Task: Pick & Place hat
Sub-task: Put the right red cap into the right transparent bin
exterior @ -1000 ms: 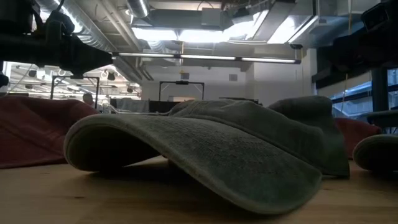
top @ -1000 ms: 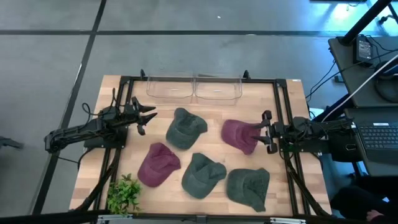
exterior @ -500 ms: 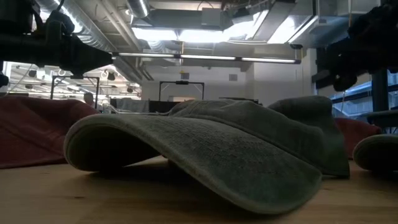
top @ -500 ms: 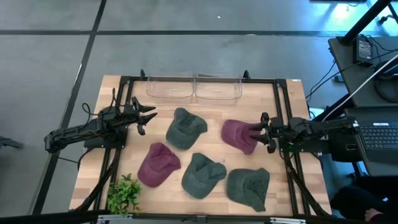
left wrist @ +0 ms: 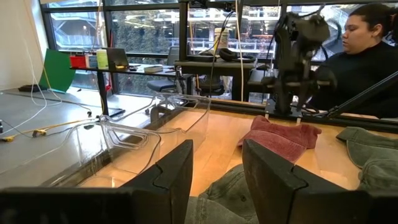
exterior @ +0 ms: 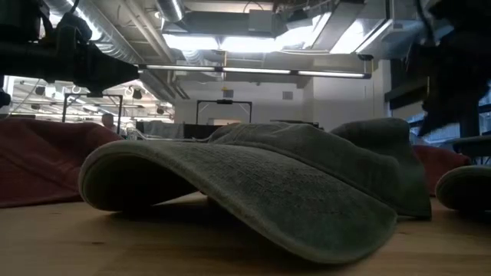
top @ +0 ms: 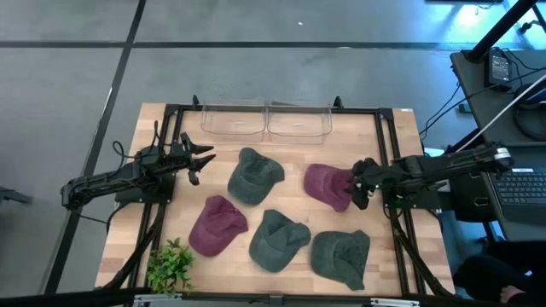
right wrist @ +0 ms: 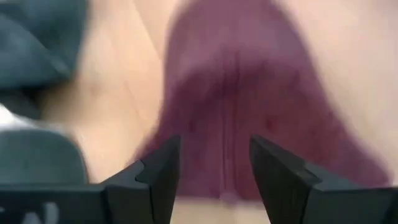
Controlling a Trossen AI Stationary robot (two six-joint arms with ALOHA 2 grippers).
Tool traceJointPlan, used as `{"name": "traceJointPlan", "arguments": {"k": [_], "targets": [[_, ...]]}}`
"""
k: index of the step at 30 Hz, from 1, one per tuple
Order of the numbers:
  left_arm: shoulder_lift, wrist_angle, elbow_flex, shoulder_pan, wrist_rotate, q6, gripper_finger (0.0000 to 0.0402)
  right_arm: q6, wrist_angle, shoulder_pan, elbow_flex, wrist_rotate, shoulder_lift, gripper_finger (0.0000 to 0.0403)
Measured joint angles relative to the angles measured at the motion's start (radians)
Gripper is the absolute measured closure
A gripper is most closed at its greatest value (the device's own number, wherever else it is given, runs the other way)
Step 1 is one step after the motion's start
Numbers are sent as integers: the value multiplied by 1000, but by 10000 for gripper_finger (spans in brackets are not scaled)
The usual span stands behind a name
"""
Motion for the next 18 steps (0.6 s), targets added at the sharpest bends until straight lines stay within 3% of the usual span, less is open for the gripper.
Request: {"name": "traceJointPlan", "arguments": {"k": [5, 18], "targets": [[0, 0, 0, 0, -1, 0, 266, 49, 9, 22, -5, -61, 180, 213], [0, 0, 0, 0, -6, 0, 265, 69, 64, 28, 0, -12, 514, 223]]}}
